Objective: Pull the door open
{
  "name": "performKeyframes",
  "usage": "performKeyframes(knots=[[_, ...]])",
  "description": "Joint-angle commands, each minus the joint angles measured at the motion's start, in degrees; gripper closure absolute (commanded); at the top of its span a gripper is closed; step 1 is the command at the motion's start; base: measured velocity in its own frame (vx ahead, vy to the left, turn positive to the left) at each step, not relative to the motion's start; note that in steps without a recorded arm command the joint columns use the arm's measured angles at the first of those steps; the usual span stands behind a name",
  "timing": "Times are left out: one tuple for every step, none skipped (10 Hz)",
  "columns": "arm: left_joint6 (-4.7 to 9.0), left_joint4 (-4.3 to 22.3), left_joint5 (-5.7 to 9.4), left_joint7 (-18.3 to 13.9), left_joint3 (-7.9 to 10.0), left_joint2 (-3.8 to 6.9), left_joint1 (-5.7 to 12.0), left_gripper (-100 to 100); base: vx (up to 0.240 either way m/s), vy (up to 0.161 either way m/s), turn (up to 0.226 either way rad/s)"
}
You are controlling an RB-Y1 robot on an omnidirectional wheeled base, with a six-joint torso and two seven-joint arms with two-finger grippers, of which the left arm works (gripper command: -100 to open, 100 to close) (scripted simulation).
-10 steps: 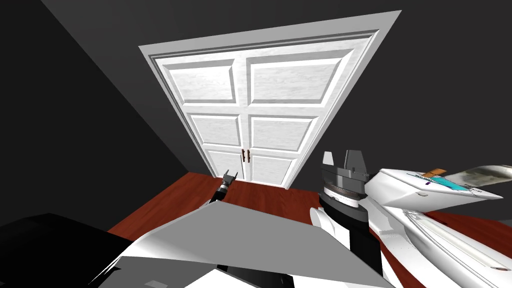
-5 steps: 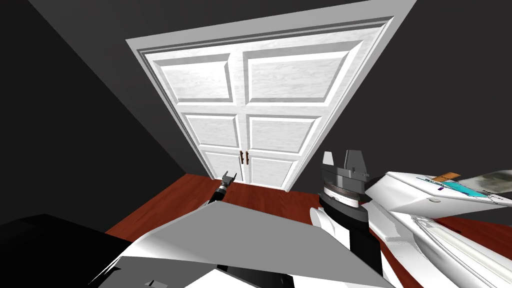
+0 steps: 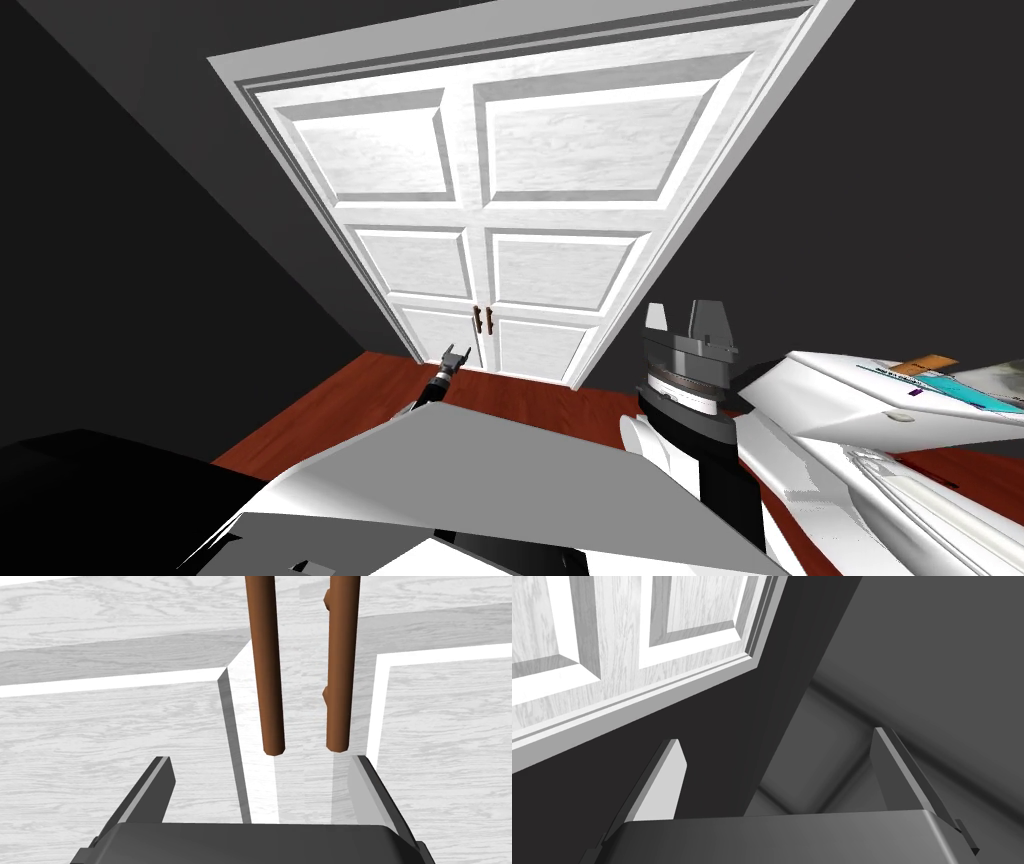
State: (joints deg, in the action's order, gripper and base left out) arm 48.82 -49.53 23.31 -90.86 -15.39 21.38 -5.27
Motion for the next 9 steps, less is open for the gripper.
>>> performKeyframes(knots=[[0.44,1.9,0.47,-2.1,-0.33,0.34,0.72,-100,0.163,-0.023,-0.016],[0.56,2.6,0.67,-2.9,-0.46,0.49,1.07,-100,0.161,-0.015,-0.010],[0.70,3.3,0.90,-3.8,-0.60,0.64,1.50,-100,0.171,0.002,-0.016],[0.71,3.0,0.74,-3.2,-0.53,0.54,1.31,-100,0.080,0.004,-0.004],[0.60,4.2,1.37,-3.2,0.57,1.39,0.07,-100,-0.078,0.023,0.089],[0.58,4.4,1.46,-3.1,0.75,1.51,-0.08,-100,-0.120,0.029,0.054],[0.45,5.4,2.08,-2.9,1.91,2.25,-0.99,-100,-0.138,0.049,0.034],[0.32,6.4,2.68,-2.6,3.05,2.92,-1.74,-100,-0.149,0.050,0.035],[0.21,7.2,3.19,-2.4,4.02,3.47,-2.31,-100,-0.132,0.055,0.021]])
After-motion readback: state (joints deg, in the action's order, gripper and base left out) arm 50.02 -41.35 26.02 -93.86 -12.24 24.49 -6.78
